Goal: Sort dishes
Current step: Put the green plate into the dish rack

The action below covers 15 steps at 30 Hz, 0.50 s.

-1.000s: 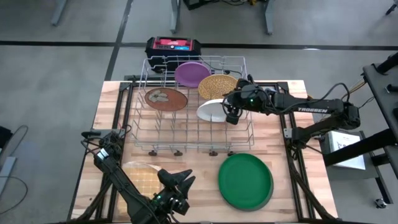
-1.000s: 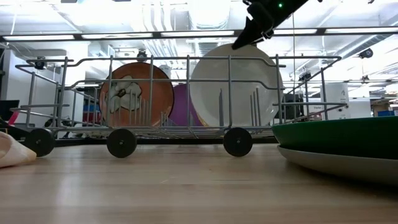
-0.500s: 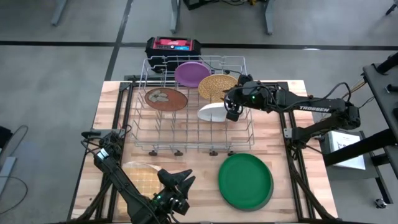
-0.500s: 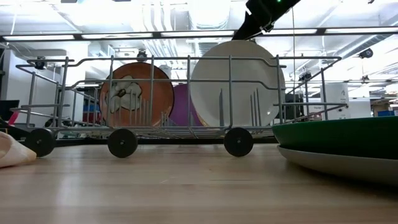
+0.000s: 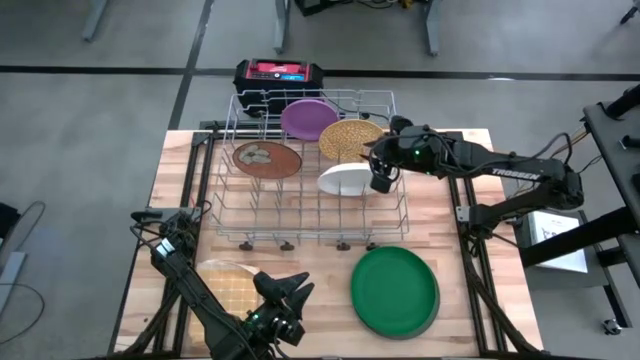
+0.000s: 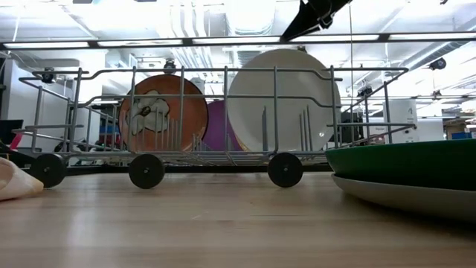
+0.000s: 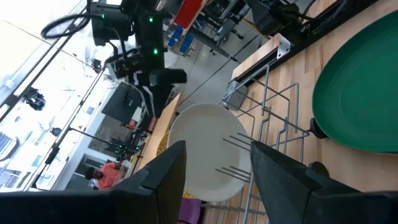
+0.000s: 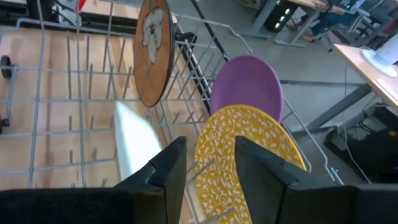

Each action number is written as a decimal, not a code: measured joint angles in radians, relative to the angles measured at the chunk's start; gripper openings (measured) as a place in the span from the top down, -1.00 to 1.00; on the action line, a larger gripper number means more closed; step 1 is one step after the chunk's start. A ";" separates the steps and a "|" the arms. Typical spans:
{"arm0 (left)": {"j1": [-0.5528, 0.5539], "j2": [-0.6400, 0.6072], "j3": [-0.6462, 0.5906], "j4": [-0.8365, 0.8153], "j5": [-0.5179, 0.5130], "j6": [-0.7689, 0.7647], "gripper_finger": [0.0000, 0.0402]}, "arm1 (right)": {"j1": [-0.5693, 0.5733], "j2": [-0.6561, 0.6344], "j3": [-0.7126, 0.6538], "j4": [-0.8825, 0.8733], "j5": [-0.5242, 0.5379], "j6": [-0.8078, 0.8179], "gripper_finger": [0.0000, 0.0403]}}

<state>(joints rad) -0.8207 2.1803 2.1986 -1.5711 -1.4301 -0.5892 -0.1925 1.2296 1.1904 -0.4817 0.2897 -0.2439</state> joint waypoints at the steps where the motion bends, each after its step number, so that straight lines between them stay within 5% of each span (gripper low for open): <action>1: 0.000 0.000 0.000 0.000 0.000 0.000 0.15 | 0.000 -0.010 0.000 -0.007 0.000 0.000 0.35; 15: 0.005 0.000 0.000 0.001 0.016 0.000 0.15 | 0.095 -0.235 0.051 -0.335 -0.066 0.252 0.50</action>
<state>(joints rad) -0.8155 2.1803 2.1985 -1.5703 -1.4145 -0.5894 -0.0979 0.9950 1.2415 -0.8164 0.2239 0.0078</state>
